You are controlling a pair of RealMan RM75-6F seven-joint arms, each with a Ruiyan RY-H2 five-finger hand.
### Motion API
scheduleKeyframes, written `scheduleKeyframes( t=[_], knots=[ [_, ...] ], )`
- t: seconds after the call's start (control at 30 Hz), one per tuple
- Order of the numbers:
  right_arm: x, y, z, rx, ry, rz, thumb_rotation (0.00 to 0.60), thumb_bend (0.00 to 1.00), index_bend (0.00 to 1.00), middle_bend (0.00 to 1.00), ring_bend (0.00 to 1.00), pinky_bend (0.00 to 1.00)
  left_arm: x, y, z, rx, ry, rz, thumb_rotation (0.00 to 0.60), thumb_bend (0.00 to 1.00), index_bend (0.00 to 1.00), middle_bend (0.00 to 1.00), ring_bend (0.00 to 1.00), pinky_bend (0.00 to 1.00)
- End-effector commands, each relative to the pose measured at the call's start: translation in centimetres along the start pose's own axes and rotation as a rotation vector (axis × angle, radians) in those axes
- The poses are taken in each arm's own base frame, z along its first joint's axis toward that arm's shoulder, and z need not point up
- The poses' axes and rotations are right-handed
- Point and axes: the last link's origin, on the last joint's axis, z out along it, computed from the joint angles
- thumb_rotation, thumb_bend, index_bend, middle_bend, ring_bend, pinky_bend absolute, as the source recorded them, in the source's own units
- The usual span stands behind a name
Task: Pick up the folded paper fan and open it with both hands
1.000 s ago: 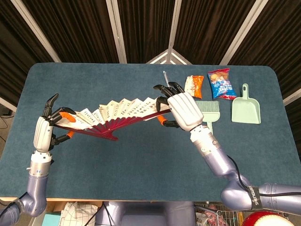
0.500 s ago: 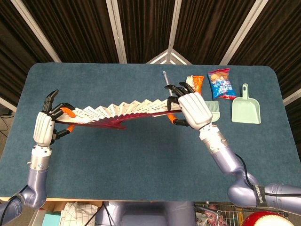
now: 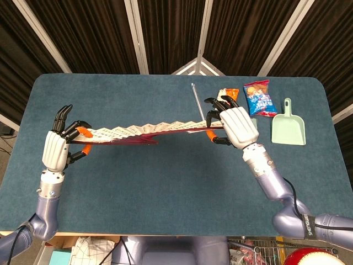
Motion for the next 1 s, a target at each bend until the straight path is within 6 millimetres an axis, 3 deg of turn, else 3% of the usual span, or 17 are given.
scheduleKeyframes(
  t=[0.03,0.33,0.53,0.6,0.7,0.83,1.0],
  knots=[
    [-0.6,0.7,0.2,-0.008,0.007,0.019,0.6,0.45,0.95,0.22,0.28,0.14,-0.2,0.1,0.4,-0.023,0.005,0.034,0.6,0.58,0.81,0.42,0.05,0.07],
    [-2.2,2.4,0.4,-0.023,-0.026,0.004,0.6,0.45,0.92,0.22,0.27,0.14,-0.5,0.7,1.1,-0.065,0.042,0.044,0.6,0.55,0.77,0.41,0.05,0.07],
    [-3.7,3.8,-0.8,-0.062,-0.197,-0.061,0.6,0.43,0.54,0.16,0.16,0.09,-1.1,0.9,0.8,-0.072,0.026,0.058,0.6,0.47,0.68,0.38,0.04,0.06],
    [-4.0,4.5,-1.3,-0.078,-0.26,-0.136,0.6,0.37,0.38,0.12,0.12,0.06,-1.2,0.9,0.6,-0.068,0.017,0.036,0.6,0.44,0.59,0.34,0.03,0.06],
    [-4.0,4.9,-2.0,-0.088,-0.32,-0.22,0.6,0.28,0.23,0.1,0.1,0.03,-1.1,1.0,0.4,-0.073,0.003,0.006,0.6,0.39,0.39,0.23,0.0,0.03],
    [-3.7,5.1,-2.9,-0.106,-0.373,-0.285,0.6,0.22,0.12,0.08,0.09,0.02,-0.2,1.7,0.5,-0.113,0.004,-0.019,0.6,0.37,0.22,0.07,0.0,0.0],
    [-3.3,5.3,-4.2,-0.12,-0.371,-0.286,0.6,0.18,0.03,0.08,0.09,0.02,1.3,2.6,0.6,-0.153,0.031,-0.065,0.6,0.33,0.17,0.0,0.0,0.0]
  ],
)
